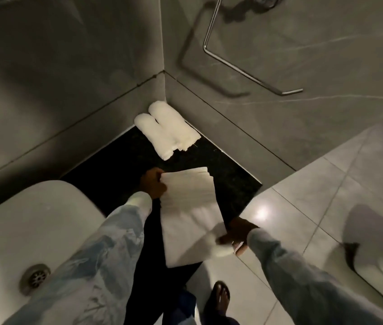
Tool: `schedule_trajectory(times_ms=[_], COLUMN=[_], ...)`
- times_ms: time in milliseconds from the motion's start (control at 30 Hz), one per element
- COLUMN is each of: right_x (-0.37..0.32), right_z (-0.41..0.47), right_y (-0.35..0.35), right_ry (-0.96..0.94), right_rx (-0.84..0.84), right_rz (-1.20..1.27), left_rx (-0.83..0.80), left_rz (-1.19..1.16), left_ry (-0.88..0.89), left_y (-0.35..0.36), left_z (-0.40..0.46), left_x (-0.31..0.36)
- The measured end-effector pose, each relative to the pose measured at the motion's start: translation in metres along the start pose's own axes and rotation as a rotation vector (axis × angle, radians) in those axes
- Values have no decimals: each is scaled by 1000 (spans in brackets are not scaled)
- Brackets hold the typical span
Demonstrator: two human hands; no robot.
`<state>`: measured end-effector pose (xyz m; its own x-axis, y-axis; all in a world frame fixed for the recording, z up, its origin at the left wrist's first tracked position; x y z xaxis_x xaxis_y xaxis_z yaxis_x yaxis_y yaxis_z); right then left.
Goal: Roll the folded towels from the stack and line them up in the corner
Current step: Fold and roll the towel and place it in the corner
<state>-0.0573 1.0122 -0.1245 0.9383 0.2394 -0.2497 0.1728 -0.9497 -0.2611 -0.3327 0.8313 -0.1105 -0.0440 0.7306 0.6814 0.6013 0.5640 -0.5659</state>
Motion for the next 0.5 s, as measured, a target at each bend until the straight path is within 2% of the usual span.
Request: schedule_trajectory(times_ms=[67,167,233,333,500], right_x=[-17,-69,-104,-148,-188], right_z=[7,10,14,33,61], right_y=[-16,-50,-70,-84,-84], right_ry=[-9,-179,-329,-492,-572], right_rx=[51,296,430,442,432], right_rz=[-176,-448,-435,-382,-646], left_rx=[-38,-86,-100,-113,-109], left_rz=[87,189,262,342,474], left_ry=[-5,21,41,66,96], left_y=[3,3,-1,-5,-3], left_z=[5,12,14,20,30], left_x=[1,8,14,21,20])
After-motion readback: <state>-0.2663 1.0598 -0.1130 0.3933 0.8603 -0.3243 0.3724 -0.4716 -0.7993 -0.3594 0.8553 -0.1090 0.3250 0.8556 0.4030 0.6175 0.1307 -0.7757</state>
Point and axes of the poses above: each hand's wrist, its own z-axis towards the middle knuckle, its own y-axis out of the palm, x = y × z, the point moved 6 cm from there along z, towards the middle knuckle, and after that the axes turned 1 degree about z, right-handed, at the moved point
